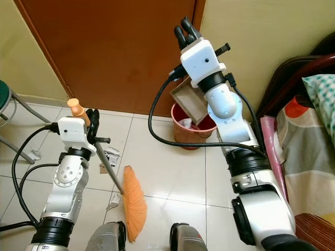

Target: Sweep floor

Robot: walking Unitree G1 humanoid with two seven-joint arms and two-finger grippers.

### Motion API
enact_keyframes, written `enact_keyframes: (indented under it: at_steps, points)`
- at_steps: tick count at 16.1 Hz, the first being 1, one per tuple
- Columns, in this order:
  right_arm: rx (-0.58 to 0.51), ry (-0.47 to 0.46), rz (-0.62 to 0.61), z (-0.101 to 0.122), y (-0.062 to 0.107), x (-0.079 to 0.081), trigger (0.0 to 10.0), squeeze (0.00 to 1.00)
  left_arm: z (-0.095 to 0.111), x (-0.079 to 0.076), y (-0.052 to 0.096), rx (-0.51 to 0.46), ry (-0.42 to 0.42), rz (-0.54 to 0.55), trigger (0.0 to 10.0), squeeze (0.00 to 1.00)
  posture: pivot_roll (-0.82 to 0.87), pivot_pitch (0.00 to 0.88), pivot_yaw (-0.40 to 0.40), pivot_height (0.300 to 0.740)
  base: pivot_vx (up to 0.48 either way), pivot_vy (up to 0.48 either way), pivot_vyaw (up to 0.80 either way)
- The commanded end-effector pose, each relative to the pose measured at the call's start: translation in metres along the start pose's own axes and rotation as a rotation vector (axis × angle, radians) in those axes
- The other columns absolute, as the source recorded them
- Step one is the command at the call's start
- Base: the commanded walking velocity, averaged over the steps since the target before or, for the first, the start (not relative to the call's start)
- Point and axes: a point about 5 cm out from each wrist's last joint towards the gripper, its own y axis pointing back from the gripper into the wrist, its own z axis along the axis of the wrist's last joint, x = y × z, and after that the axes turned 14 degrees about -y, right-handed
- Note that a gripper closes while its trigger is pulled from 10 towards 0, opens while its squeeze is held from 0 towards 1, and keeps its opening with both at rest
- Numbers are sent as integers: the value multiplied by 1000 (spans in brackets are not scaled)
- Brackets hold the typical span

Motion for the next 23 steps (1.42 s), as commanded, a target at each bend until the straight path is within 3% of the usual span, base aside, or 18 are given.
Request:
enact_keyframes:
  at_steps: [1, 14, 15, 16, 17, 19, 20, 23]
  points:
    - [-95, 43, 22, 17, -5, 1, 10000, 0, -2, -2, 2, 20, 5, -14, 10000, 0, 19, 94, -29, 740, 0, 0, 0]
    - [-96, 44, 35, 15, -4, 6, 10000, 0, -1, -3, 0, 19, 6, -12, 10000, 0, 18, 91, -33, 740, 0, 0, 0]
    - [-98, 39, 34, 15, -4, 6, 6980, 0, -1, -3, 0, 18, 6, -12, 10000, 0, 18, 91, -33, 740, 0, 0, 0]
    - [-99, 31, 33, 15, -4, 6, 1176, 0, -1, -3, 0, 18, 6, -12, 10000, 0, 18, 91, -33, 740, 0, 0, 0]
    - [-101, 26, 29, 15, -4, 6, 0, 0, -1, -2, 0, 18, 5, -11, 10000, 0, 20, 91, -31, 740, 0, 0, 0]
    - [-111, 16, 17, 18, -6, 5, 0, 0, -1, -2, 0, 18, 5, -11, 10000, 0, 20, 91, -31, 740, 0, 0, 0]
    - [-138, -7, -6, 26, -12, 5, 10000, 0, -1, -2, 0, 18, 4, -12, 10000, 0, 21, 91, -30, 740, 0, 0, 0]
    - [-199, -84, -57, 44, -25, 4, 10000, 0, -1, -2, 0, 17, 4, -13, 10000, 0, 21, 91, -30, 740, 0, 0, 0]
